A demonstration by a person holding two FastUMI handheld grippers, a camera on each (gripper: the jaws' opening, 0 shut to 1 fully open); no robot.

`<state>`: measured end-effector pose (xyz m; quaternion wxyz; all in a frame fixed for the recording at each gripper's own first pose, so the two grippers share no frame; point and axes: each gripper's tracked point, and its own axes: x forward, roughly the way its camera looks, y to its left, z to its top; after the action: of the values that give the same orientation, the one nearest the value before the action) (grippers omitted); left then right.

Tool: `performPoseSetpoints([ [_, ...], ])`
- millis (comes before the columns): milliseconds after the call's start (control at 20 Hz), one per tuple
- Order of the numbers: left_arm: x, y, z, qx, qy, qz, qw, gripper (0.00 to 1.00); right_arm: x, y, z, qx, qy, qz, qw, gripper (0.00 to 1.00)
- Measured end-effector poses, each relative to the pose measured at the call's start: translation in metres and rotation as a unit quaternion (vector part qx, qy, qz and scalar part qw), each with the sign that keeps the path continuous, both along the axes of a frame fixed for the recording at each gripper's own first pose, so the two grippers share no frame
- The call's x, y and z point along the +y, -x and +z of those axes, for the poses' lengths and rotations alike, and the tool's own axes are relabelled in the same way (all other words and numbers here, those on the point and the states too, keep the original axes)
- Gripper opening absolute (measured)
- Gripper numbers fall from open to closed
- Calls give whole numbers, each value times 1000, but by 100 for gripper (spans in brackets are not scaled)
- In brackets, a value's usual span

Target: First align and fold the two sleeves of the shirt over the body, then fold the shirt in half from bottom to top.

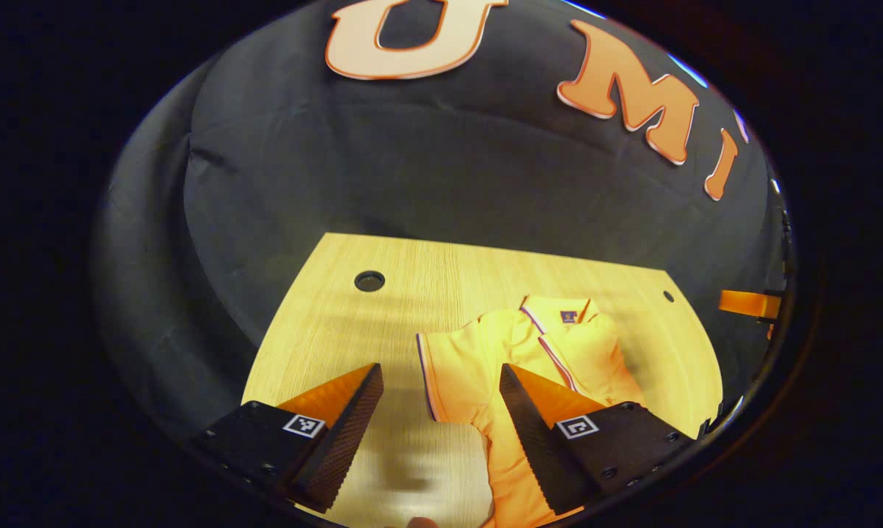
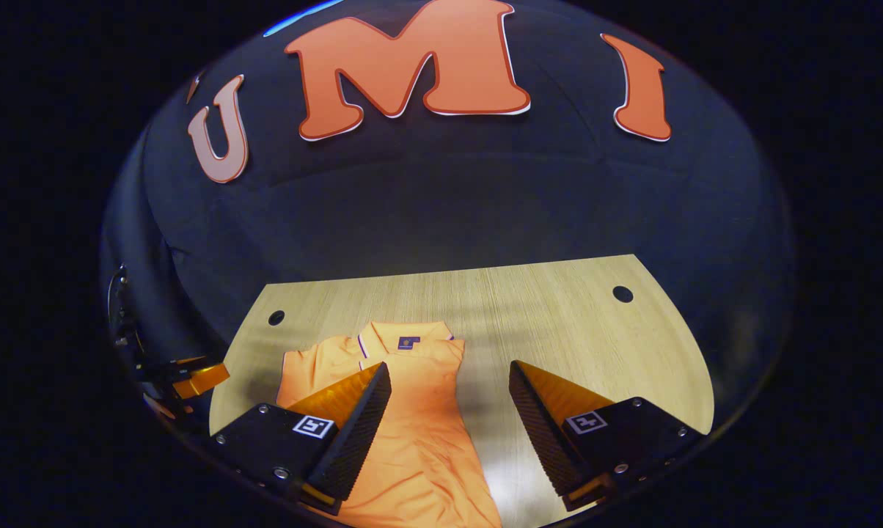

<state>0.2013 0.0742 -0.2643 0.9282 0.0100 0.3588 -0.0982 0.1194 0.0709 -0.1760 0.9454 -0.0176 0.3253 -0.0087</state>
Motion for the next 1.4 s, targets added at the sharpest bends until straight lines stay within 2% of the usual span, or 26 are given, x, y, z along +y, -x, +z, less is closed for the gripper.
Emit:
performPoseSetpoints([
  [250, -1, -40, -50, 80, -17, 22, 996, 98, -17, 13, 8, 3, -16, 17, 1000, 99],
  [400, -2, -54, -69, 124, -21, 19, 992, 98, -20, 15, 9, 11, -48, 25, 998, 99],
  [600, 11, -50, -101, 186, -73, 18, 980, 98, -37, 16, 8, 5, -48, 38, 998, 99],
  [750, 9, -41, -122, 223, -75, 31, 971, 98, -43, 17, 5, 13, -65, 38, 997, 99],
  [900, 6, -28, -149, 269, -92, 38, 958, 99, -49, 19, 0, 22, -78, 35, 996, 99],
  [1000, 11, -26, -157, 286, -98, 52, 952, 99, -51, 20, -2, 24, -81, 35, 996, 99],
  [1150, 15, -28, -153, 288, -110, 34, 951, 98, -51, 25, -6, 31, -89, 36, 995, 99],
  [1400, 15, -28, -154, 284, -106, 44, 952, 99, -49, 26, -8, 37, -97, 37, 994, 99],
])
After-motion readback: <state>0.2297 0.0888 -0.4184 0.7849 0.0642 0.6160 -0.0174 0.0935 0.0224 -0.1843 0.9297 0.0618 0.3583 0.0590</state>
